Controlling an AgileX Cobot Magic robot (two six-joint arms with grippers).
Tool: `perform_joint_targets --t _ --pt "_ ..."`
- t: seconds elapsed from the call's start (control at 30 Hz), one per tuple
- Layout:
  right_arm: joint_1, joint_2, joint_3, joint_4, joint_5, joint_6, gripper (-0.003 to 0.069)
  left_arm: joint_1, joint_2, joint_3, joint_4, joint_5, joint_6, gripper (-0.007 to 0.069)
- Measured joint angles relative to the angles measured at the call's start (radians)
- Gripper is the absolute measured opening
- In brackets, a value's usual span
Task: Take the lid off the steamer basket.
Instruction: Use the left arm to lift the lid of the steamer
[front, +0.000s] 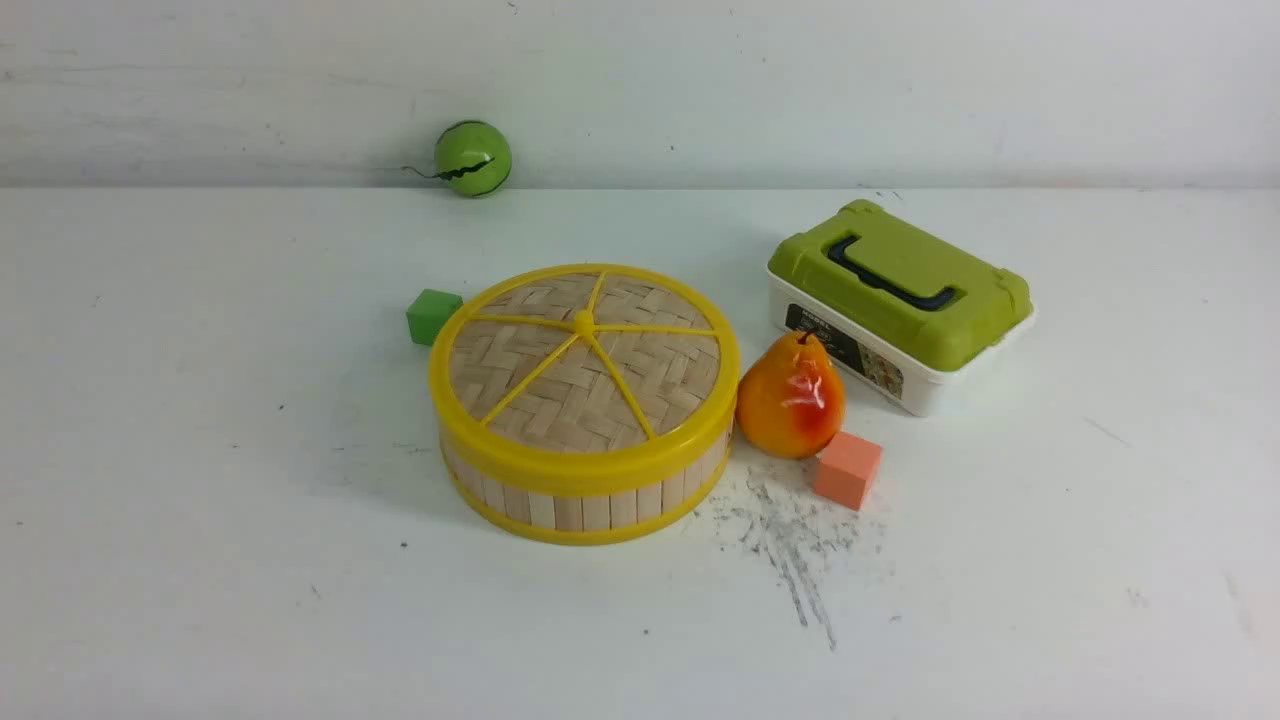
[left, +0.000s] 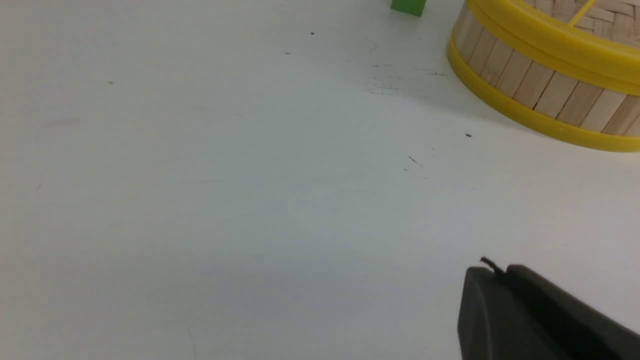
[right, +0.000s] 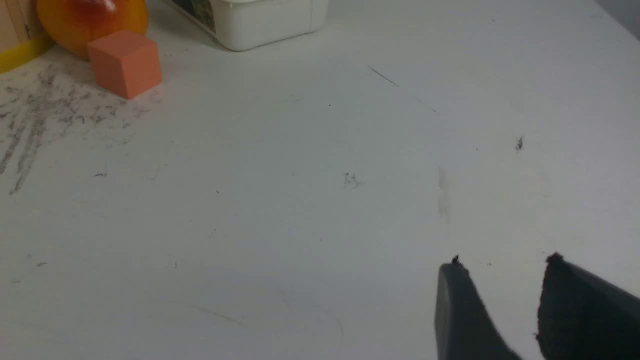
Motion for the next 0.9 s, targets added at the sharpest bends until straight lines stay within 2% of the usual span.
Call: perform_joint_targets --t 0.73,0.9 --pt "0.000 0.000 0.000 0.000 0.000 0.000 0.0239 0.000 0.000 0.000 0.000 0.000 0.000 0.0029" --pt "0.000 0.000 0.000 0.000 0.000 0.000 0.0239 0.000 0.000 0.000 0.036 0.000 0.024 0.0029"
